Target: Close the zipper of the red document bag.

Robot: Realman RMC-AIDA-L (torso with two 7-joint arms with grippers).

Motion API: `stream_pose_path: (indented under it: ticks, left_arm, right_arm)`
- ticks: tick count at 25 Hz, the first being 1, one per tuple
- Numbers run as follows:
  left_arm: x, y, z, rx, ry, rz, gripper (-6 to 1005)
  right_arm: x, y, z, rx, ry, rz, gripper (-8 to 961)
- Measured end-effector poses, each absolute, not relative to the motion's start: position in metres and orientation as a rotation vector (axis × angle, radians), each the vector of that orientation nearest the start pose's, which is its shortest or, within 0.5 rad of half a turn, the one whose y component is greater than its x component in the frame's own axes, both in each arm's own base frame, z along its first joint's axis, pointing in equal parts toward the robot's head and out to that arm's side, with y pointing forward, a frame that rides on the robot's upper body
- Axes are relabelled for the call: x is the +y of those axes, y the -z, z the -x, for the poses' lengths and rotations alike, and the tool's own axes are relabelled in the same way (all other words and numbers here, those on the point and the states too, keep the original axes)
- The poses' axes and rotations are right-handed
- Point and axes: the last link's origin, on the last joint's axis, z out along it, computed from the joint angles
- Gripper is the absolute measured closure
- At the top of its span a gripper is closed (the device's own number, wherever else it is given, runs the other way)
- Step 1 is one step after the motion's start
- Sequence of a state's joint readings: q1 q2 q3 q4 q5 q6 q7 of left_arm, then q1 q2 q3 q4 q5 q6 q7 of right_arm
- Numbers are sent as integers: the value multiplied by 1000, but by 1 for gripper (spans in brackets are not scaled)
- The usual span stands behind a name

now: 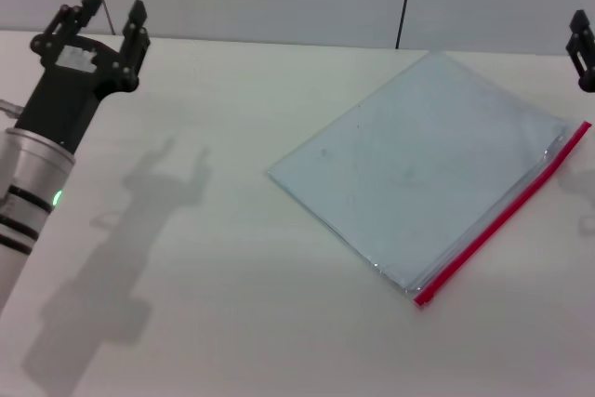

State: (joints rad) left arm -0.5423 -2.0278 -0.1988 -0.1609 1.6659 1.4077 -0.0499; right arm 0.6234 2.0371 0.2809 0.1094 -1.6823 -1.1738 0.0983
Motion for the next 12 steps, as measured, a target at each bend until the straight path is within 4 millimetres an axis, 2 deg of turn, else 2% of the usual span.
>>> stream_pose_path:
  ticks: [6, 12]
  left_arm:
    - [338, -16, 291, -253, 877, 1553, 476]
    - [334, -18, 292, -249, 887, 1535, 475]
  right_arm:
    - [362, -5, -281, 345, -896, 1672, 351]
    - [348, -10, -279, 286, -969, 1659, 361]
